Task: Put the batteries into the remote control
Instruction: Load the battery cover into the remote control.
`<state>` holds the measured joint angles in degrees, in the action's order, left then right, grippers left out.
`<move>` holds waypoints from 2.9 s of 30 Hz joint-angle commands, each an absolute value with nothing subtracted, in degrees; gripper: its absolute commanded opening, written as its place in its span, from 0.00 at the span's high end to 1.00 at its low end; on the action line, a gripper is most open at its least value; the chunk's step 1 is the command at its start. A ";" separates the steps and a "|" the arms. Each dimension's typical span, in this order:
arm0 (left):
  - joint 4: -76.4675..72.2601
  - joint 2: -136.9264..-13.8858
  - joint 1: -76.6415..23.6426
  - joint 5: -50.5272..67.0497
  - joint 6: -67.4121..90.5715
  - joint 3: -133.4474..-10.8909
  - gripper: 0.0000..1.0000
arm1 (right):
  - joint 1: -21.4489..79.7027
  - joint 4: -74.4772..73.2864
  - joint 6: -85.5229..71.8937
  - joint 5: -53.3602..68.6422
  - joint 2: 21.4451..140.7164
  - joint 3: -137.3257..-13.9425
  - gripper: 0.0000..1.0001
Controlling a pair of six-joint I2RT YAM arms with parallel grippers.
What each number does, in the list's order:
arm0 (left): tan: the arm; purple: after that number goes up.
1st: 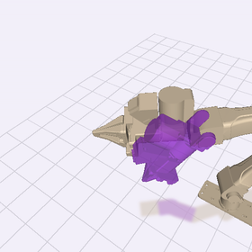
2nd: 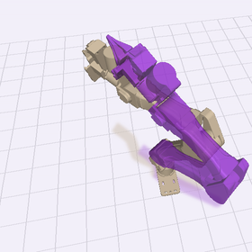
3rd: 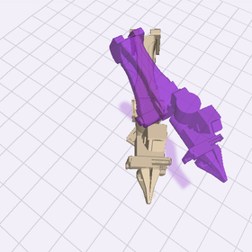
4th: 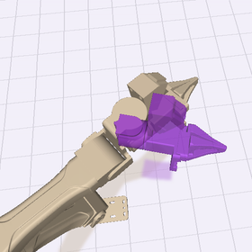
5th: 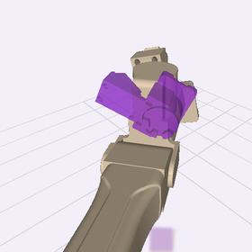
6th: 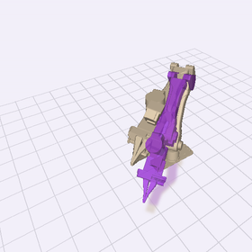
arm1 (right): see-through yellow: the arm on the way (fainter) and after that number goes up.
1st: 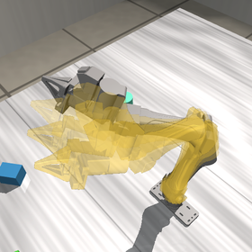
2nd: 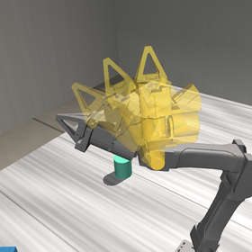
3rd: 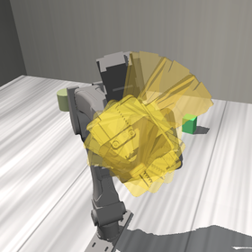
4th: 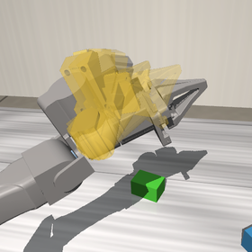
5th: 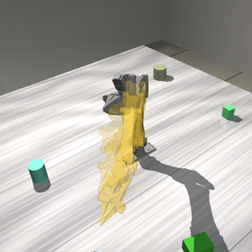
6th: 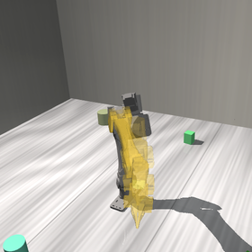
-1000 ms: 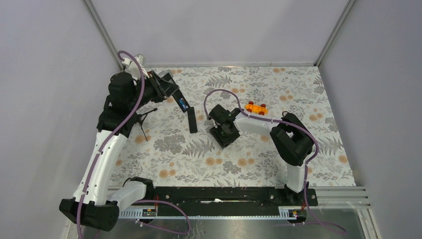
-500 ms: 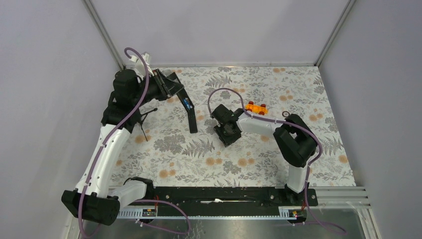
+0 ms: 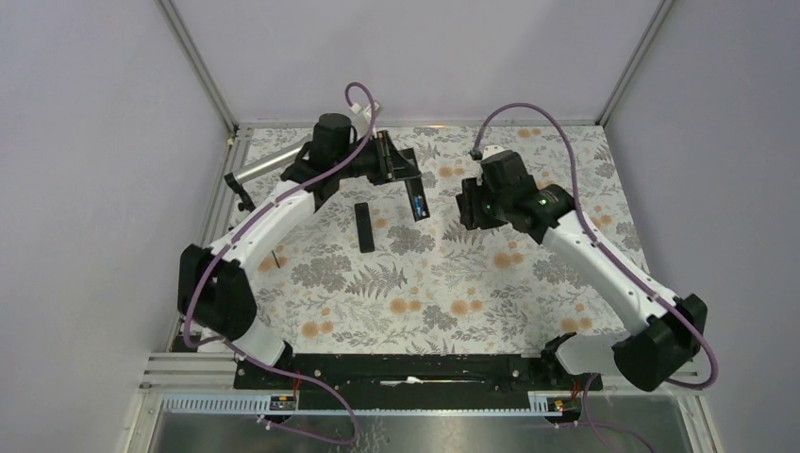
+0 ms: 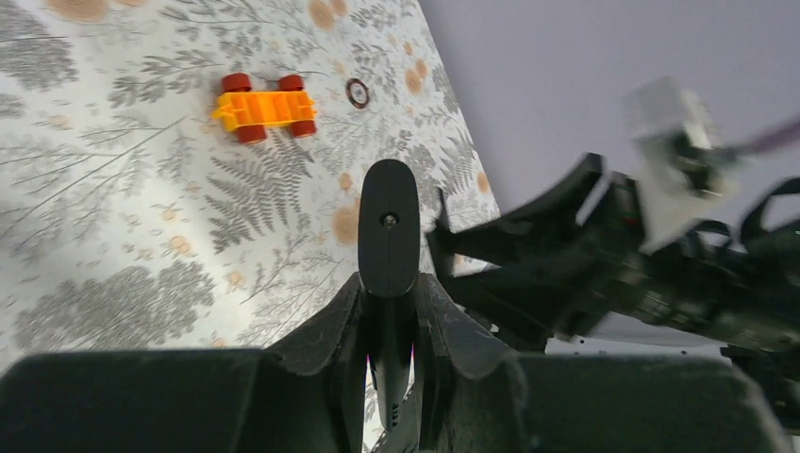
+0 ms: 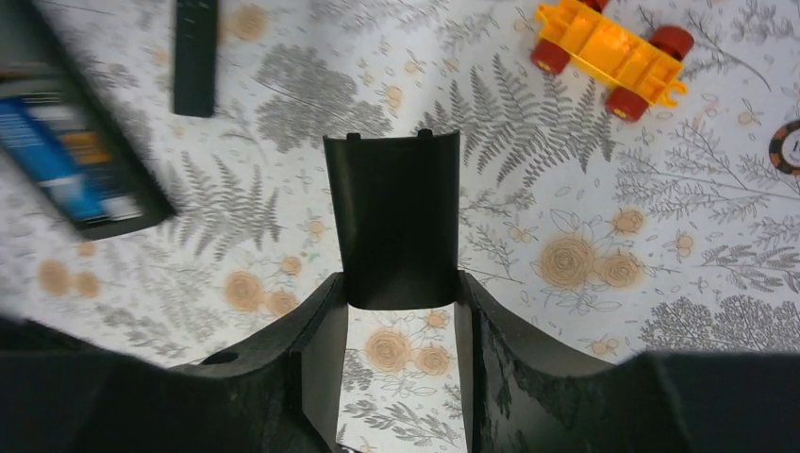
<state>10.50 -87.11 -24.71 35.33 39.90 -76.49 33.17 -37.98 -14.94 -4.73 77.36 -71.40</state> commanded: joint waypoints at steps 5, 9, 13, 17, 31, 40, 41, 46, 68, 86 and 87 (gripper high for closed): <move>-1.62 -94.65 -28.30 38.81 48.04 -84.48 1.00 | 32.87 -41.59 -17.59 8.49 70.94 -78.18 0.72; -4.49 -96.63 -29.38 36.40 54.08 -83.07 1.00 | 32.87 -42.68 -19.35 9.00 71.25 -78.96 0.73; -4.14 -97.55 -31.07 34.84 56.08 -82.88 1.00 | 32.87 -42.90 -21.21 7.93 72.79 -79.89 0.73; -3.65 -97.56 -31.54 34.51 56.97 -82.19 1.00 | 32.85 -42.44 -21.08 6.25 73.88 -80.09 0.74; -1.56 -97.73 -31.67 35.54 57.66 -82.57 1.00 | 33.05 -42.56 -18.20 8.39 77.11 -80.39 0.74; -0.09 -98.44 -31.73 36.78 58.13 -83.72 1.00 | 33.04 -40.90 -15.34 12.33 76.80 -79.85 0.73; -0.09 -98.37 -31.73 36.84 58.18 -83.79 1.00 | 33.00 -40.93 -15.32 12.38 76.86 -79.74 0.73; -0.09 -98.01 -31.73 37.16 57.98 -83.86 1.00 | 33.03 -42.05 -14.97 12.09 77.80 -79.92 0.73; 2.02 -96.12 -32.48 39.18 55.68 -83.26 1.00 | 33.05 -43.38 -15.82 12.60 80.69 -81.73 0.73; 0.31 -95.61 -32.94 39.28 60.95 -81.27 1.00 | 33.01 -44.44 -17.80 8.31 84.43 -84.13 0.67; 0.34 -95.62 -32.96 39.29 61.44 -81.18 1.00 | 32.99 -44.41 -17.96 8.42 84.71 -84.39 0.67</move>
<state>4.34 -98.76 -31.68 35.44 56.38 -80.95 32.95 -45.78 -16.62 10.94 82.74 -81.71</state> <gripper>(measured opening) 0.196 0.471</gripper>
